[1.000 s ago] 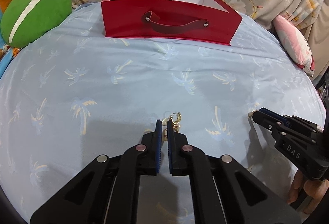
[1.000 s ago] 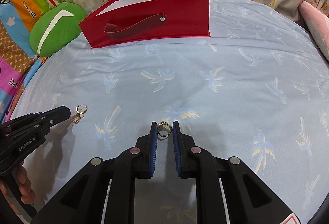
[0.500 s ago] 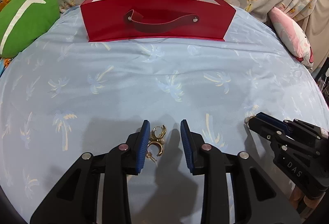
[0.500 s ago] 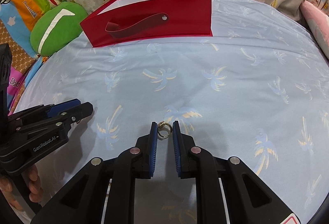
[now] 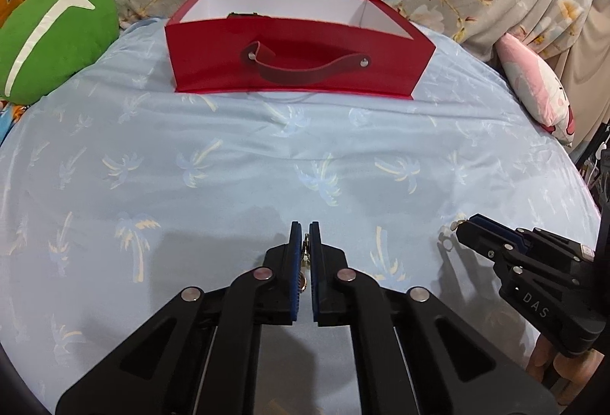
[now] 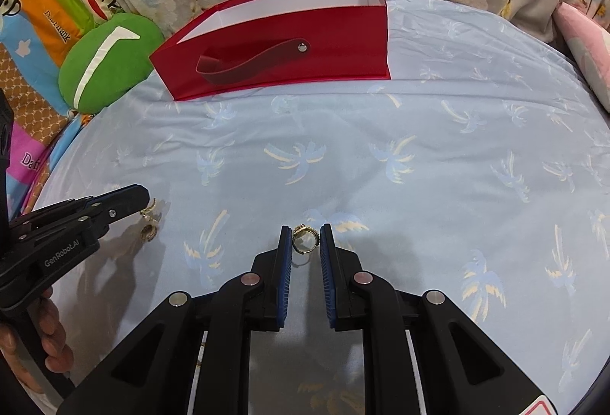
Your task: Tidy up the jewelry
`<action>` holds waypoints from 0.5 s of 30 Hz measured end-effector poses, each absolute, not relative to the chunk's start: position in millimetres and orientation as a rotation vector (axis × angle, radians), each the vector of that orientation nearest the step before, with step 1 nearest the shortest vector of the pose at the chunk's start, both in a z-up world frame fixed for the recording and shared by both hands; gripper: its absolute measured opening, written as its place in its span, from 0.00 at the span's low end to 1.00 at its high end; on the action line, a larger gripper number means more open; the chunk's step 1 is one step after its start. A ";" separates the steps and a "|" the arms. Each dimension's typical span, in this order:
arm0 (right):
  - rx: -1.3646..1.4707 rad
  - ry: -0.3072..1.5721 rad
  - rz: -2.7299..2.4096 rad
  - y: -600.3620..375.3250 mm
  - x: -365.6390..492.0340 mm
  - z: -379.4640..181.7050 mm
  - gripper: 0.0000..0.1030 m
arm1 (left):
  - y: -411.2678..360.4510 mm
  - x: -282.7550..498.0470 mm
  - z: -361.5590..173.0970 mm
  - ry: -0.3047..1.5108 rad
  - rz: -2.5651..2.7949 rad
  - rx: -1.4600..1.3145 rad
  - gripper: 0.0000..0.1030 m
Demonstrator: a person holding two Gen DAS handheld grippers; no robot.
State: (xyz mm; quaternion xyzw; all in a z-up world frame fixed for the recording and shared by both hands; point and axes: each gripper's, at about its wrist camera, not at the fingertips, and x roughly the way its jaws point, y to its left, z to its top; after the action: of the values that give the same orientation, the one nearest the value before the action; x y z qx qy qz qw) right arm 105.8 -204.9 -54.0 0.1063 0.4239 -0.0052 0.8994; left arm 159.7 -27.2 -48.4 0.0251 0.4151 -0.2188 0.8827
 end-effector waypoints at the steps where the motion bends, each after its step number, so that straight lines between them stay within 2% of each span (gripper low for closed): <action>1: 0.221 0.872 -0.011 -205.4 105.6 -51.3 0.13 | -25.6 159.4 -45.1 0.857 -0.453 0.049 0.03; 15: 0.217 0.775 0.004 -214.5 108.7 -5.7 0.13 | 9.1 173.2 12.1 0.747 -0.389 0.003 0.03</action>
State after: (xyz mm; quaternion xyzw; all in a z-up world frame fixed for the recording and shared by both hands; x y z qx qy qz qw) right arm 108.7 -214.5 -5.7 0.1055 0.3772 0.0018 0.9201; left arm 173.2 9.1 12.1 0.0016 0.3625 -0.1886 0.9127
